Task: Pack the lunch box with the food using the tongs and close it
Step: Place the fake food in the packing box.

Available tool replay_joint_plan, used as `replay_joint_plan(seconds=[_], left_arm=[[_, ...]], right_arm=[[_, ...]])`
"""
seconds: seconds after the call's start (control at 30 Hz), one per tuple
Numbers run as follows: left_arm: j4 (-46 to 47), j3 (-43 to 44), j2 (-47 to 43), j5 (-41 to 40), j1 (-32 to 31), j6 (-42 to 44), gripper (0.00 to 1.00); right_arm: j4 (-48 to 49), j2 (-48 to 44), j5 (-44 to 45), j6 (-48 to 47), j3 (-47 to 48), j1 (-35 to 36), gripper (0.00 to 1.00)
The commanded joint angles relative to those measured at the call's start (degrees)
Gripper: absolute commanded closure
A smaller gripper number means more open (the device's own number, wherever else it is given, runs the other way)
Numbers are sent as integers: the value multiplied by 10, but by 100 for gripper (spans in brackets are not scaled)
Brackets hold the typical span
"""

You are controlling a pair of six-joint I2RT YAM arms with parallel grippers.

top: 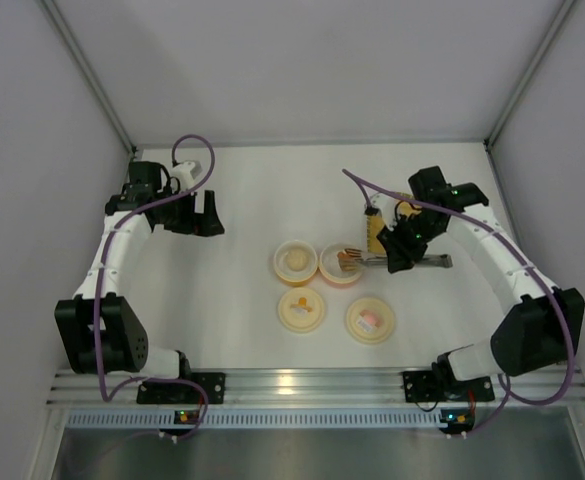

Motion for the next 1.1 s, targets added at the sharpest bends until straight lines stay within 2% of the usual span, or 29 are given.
replay_joint_plan(seconds=[0.0,0.47,0.7,1.07], left_arm=[[12,8,5,16,2,-4,2],[14,4,11,11,2,-1,2],[17,3,13,7,2,0,2],[17,5,18,10,2,2,2]], right_arm=[[36,6,-7,-3,-1,7,89],[91,47,20,20,11,6,82],[87,52,20,17,16,6,66],[80,53,23,12,14,7,54]])
